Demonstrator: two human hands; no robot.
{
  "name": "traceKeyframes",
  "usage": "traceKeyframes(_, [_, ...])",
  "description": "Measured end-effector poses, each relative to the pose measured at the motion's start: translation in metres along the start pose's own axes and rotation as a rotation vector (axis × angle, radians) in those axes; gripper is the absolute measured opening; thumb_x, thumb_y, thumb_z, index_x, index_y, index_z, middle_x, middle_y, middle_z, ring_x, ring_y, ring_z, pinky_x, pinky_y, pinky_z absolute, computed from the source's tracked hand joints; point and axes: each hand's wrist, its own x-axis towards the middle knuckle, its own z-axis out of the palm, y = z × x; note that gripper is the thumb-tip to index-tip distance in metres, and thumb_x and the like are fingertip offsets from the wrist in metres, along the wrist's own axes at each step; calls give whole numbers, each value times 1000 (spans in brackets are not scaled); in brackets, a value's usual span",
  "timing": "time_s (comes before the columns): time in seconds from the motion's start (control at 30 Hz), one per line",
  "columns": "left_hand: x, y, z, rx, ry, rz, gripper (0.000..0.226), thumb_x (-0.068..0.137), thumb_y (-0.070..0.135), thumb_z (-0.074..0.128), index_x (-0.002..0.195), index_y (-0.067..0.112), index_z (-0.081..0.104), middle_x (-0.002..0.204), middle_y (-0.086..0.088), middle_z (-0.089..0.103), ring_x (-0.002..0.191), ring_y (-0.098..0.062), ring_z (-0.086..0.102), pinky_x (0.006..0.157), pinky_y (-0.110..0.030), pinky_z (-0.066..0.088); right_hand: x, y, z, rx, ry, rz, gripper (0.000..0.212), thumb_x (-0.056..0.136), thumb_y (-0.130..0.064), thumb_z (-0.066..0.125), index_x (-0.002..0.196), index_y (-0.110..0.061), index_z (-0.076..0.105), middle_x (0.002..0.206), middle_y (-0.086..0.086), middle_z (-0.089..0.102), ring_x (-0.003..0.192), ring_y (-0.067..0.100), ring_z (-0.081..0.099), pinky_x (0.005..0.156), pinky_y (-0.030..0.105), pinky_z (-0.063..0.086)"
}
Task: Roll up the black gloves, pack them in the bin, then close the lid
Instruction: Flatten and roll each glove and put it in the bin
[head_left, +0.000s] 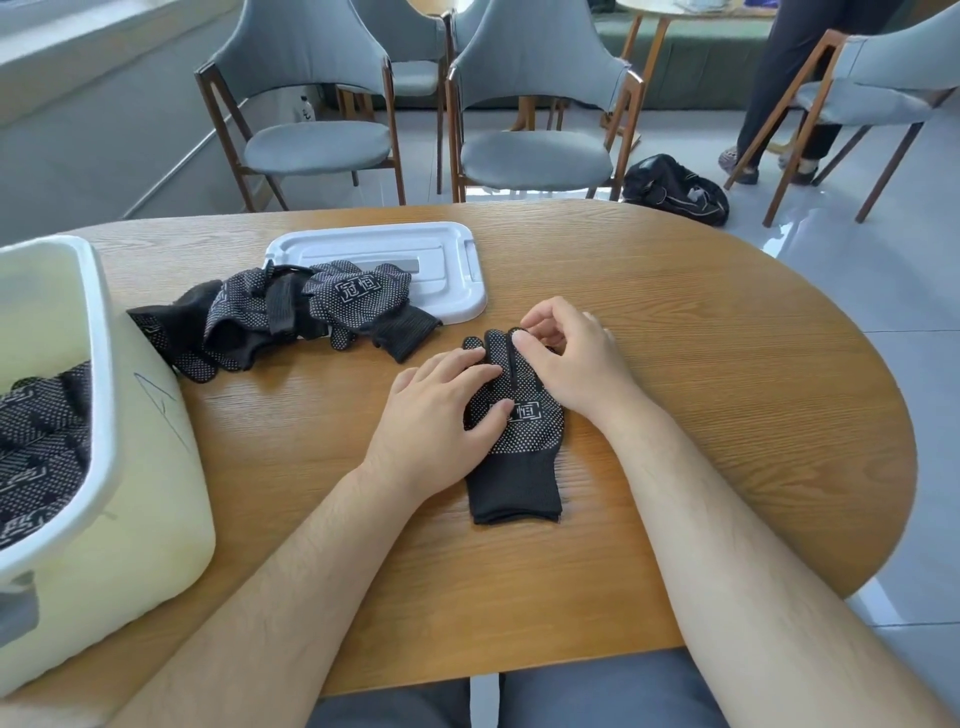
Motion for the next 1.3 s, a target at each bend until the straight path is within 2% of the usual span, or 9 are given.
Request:
traceKeyframes(0.23, [1,0,0,-2,3,5,42,96,54,56,132,35,63,147,17,52,142,-7,38,112,-36,28,12,7,4,122,17,31,17,90,-35,74,105,-35,65,92,-16,67,93,4,63,100,43,51])
traceKeyframes(0.33, [-1,0,0,-3,3,8,41,97,54,54,132,34,64,147,17,52,142,-7,38,112,-35,27,11,8,3,101,90,59,14,96,-40,65,104,-29,67,94,-17,64,97,10,60,95,41,53])
traceKeyframes(0.53, [-7,6,-6,-83,180,150,34,99,49,50,113,29,74,131,16,64,133,-7,50,108,-28,29,-4,22,-13,-119,42,83,22,98,-49,54,94,-33,67,108,-12,59,113,14,46,104,42,41])
traceKeyframes(0.7, [-12,6,-4,-23,80,243,38,94,56,56,114,30,74,129,15,66,127,-10,56,102,-33,41,-10,22,-13,-179,20,11,7,94,-42,62,90,-39,67,101,-20,58,108,11,44,105,43,38])
traceKeyframes(0.77, [-13,7,-4,-17,47,221,40,92,58,55,115,31,74,130,16,65,127,-9,56,102,-32,41,-11,21,-13,-176,31,-6,6,95,-42,61,94,-39,67,100,-21,59,107,11,47,105,44,40])
traceKeyframes(0.87, [-16,5,-2,-20,56,216,40,92,58,56,115,30,74,132,15,65,129,-8,55,102,-30,41,-11,22,-9,-258,20,8,25,95,-49,59,114,-36,68,118,-15,57,118,14,44,109,40,34])
traceKeyframes(0.93, [-17,5,-1,-16,59,214,40,92,57,56,114,30,74,132,15,65,129,-7,55,103,-29,41,-11,21,-6,-302,19,-14,27,95,-49,59,116,-35,69,122,-12,55,122,16,41,108,39,31])
traceKeyframes(1.17, [-16,5,0,-29,54,213,39,90,58,56,112,31,74,131,17,65,127,-8,55,101,-27,37,-15,14,-10,-153,-22,-123,7,99,-33,59,105,-31,63,96,-22,57,103,12,54,100,40,43])
traceKeyframes(1.3, [-16,4,0,-33,48,207,39,91,58,56,113,31,74,131,17,65,129,-7,54,103,-28,38,-17,11,-11,-38,-47,-59,16,99,-38,59,115,-33,60,101,-19,58,98,9,57,91,32,46])
